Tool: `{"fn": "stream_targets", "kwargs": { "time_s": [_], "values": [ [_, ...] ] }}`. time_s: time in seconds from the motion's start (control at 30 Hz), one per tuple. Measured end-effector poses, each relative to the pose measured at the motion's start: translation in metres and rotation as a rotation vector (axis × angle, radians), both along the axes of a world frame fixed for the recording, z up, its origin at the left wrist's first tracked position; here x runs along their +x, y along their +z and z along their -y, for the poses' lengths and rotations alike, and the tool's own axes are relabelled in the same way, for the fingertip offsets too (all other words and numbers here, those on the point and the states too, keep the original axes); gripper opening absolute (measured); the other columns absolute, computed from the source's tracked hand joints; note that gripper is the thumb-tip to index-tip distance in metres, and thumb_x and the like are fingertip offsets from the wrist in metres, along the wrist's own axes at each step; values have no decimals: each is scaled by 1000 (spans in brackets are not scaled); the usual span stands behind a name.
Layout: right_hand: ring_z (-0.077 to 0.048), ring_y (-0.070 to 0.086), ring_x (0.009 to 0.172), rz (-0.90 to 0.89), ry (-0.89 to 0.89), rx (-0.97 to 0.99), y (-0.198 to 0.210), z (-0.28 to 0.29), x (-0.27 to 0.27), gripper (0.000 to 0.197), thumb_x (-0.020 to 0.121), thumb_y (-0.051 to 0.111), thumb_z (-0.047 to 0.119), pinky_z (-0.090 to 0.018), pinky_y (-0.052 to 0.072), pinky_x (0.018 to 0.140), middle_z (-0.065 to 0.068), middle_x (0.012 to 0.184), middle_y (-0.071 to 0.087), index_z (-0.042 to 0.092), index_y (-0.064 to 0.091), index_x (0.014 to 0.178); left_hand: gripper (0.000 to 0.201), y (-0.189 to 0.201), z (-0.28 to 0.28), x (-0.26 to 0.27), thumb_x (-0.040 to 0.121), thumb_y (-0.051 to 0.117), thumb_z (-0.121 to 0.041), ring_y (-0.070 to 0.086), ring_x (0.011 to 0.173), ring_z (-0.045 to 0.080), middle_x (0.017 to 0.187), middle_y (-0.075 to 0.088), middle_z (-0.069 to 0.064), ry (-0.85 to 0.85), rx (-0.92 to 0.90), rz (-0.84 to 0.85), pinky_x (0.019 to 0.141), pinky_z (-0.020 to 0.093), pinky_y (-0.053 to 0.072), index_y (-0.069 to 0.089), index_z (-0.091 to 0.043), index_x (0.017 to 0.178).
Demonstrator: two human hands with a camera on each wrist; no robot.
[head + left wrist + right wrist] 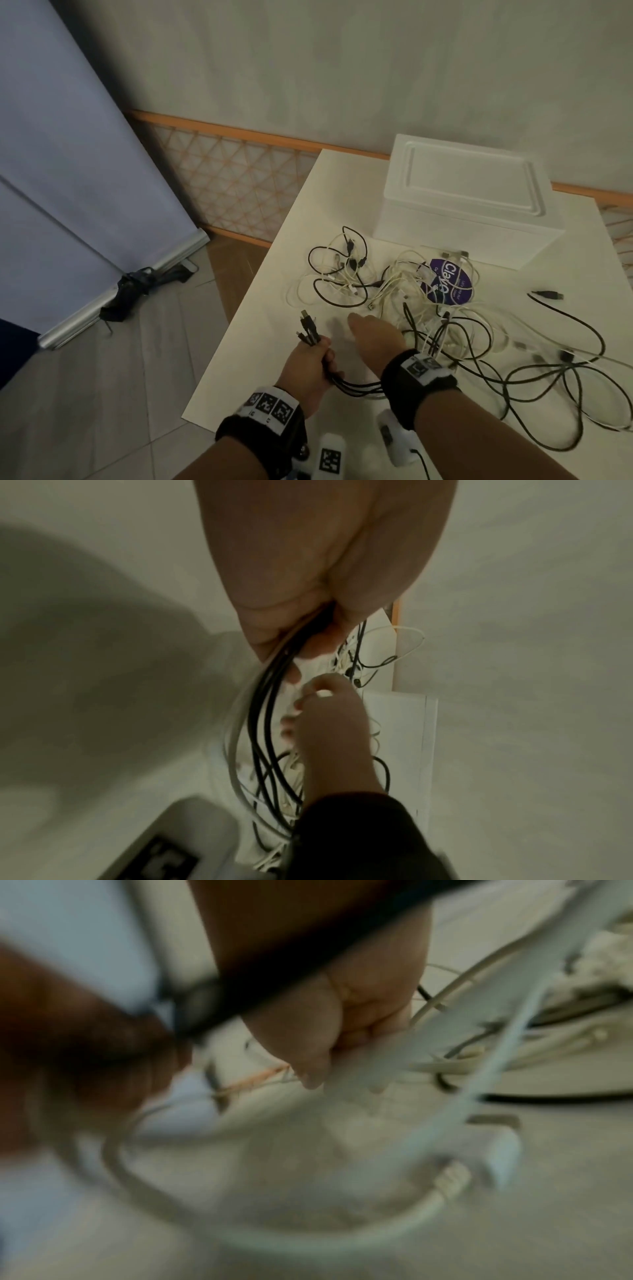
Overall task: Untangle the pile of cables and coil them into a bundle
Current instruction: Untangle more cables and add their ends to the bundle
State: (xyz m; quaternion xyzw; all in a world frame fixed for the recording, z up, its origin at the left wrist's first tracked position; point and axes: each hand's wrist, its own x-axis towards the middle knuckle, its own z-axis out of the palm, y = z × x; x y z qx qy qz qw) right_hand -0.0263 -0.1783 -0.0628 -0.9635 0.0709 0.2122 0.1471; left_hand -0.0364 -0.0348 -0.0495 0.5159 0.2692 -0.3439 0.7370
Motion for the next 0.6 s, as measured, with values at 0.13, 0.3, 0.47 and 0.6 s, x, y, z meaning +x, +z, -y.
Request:
{"fn": "stream_targets", "kwargs": {
  "time_s": [0.13, 0.3, 0.47, 0.6],
  "values": [
    [-22, 68, 79, 258, -736, 924, 31, 7, 1, 11, 89, 54, 12, -38, 55, 77, -12, 86, 69, 8, 64, 86, 12, 2, 6, 19, 98, 44, -11, 32, 47, 12, 66, 44, 1, -39, 98, 42, 48, 27, 36, 51, -11, 88],
    [-29, 68, 75, 396, -888, 1003, 52, 25, 3, 14, 84, 65, 18, -38, 55, 73, -12, 75, 69, 6, 67, 77, 17, 7, 22, 30, 97, 47, -15, 35, 46, 13, 67, 47, 2, -166, 165, 127, 47, 27, 37, 54, -10, 83],
    [-22, 63, 102, 86, -428, 331, 10, 33, 4, 27, 84, 49, 8, -35, 53, 88, -3, 109, 66, 21, 67, 100, 22, -22, 20, 47, 91, 50, -25, 53, 64, 27, 61, 53, 10, -276, 488, 265, 68, 46, 51, 57, -10, 77],
    [-28, 52, 118, -9, -44, 75, -13, 18, -1, 43, 92, 37, 6, -36, 44, 96, -10, 128, 54, 18, 49, 132, 26, -77, 15, 55, 70, 59, -31, 66, 78, 34, 83, 71, 16, -350, 425, 178, 79, 49, 56, 70, -14, 86]
  ]
}}
